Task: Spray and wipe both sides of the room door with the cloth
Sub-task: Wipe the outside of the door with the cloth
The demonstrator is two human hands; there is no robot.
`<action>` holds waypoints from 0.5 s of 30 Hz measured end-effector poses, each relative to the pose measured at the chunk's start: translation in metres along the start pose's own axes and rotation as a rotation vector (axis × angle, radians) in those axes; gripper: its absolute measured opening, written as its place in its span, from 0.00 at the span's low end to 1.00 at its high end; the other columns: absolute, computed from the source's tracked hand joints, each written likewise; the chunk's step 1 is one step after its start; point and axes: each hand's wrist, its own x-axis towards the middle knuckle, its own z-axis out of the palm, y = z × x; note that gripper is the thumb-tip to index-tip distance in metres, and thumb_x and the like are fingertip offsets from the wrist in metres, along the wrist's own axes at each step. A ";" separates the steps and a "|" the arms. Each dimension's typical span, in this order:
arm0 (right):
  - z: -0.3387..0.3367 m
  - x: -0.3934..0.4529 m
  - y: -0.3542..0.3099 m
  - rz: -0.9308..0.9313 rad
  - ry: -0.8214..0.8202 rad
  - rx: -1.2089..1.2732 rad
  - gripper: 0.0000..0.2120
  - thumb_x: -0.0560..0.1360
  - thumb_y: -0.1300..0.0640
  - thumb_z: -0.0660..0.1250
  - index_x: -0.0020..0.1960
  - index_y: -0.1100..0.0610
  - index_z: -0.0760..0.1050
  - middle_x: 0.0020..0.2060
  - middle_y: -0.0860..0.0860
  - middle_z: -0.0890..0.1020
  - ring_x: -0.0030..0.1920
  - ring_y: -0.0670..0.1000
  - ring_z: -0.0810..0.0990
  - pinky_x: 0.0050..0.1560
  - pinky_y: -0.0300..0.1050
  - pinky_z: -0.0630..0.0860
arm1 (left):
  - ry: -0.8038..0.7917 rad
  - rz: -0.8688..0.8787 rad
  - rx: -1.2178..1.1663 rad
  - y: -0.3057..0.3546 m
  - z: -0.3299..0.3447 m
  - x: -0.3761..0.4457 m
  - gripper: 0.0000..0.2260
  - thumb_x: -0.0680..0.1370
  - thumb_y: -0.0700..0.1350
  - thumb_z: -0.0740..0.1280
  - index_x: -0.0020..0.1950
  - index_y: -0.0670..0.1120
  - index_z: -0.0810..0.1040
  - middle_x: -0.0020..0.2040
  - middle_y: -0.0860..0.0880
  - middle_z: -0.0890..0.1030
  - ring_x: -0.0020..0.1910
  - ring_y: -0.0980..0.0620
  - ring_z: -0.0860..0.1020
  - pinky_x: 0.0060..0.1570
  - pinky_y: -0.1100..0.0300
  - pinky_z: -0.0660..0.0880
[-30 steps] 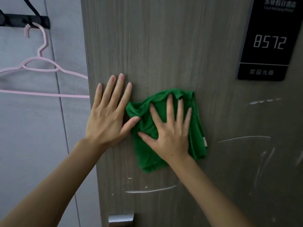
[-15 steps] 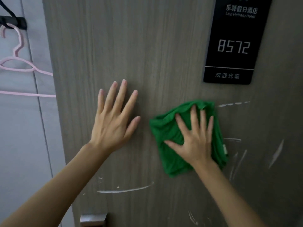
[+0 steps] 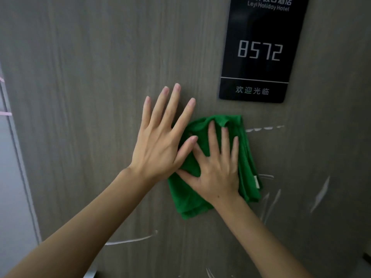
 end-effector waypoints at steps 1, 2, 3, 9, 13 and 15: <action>0.002 -0.010 0.003 -0.020 -0.010 -0.004 0.37 0.73 0.28 0.56 0.75 0.44 0.54 0.75 0.57 0.57 0.73 0.63 0.58 0.72 0.62 0.49 | -0.015 0.023 0.002 0.006 0.004 -0.001 0.28 0.82 0.58 0.51 0.78 0.44 0.57 0.77 0.37 0.55 0.77 0.39 0.51 0.75 0.43 0.43; 0.003 -0.019 0.008 -0.034 -0.019 -0.005 0.36 0.72 0.28 0.57 0.75 0.44 0.56 0.74 0.57 0.57 0.72 0.63 0.60 0.72 0.62 0.51 | -0.030 0.050 0.005 0.013 0.008 -0.003 0.28 0.82 0.58 0.51 0.78 0.44 0.57 0.77 0.36 0.55 0.77 0.39 0.51 0.75 0.42 0.44; 0.004 -0.026 0.014 -0.041 -0.022 -0.003 0.35 0.72 0.28 0.57 0.74 0.44 0.58 0.74 0.56 0.58 0.71 0.63 0.61 0.71 0.63 0.53 | -0.046 0.073 0.009 0.018 0.011 -0.003 0.28 0.82 0.58 0.51 0.78 0.45 0.56 0.77 0.36 0.55 0.77 0.39 0.51 0.75 0.42 0.44; 0.000 -0.042 0.071 -0.004 0.009 -0.015 0.36 0.73 0.27 0.52 0.74 0.45 0.59 0.73 0.58 0.59 0.69 0.65 0.61 0.69 0.64 0.54 | -0.096 0.085 0.087 0.023 0.015 0.004 0.29 0.82 0.60 0.49 0.78 0.44 0.58 0.77 0.37 0.56 0.77 0.38 0.52 0.74 0.41 0.45; -0.006 -0.033 0.105 0.178 0.021 -0.015 0.38 0.73 0.27 0.51 0.75 0.49 0.59 0.75 0.61 0.57 0.73 0.65 0.56 0.71 0.64 0.49 | -0.122 0.116 0.172 0.018 0.016 0.005 0.29 0.82 0.60 0.48 0.79 0.44 0.56 0.78 0.37 0.54 0.77 0.37 0.52 0.74 0.41 0.44; -0.009 -0.024 0.109 0.246 0.027 -0.002 0.39 0.73 0.27 0.52 0.75 0.50 0.58 0.75 0.62 0.57 0.74 0.65 0.53 0.72 0.65 0.48 | -0.127 0.122 0.183 0.018 0.016 0.005 0.30 0.82 0.61 0.48 0.79 0.45 0.56 0.78 0.37 0.54 0.77 0.38 0.51 0.74 0.41 0.43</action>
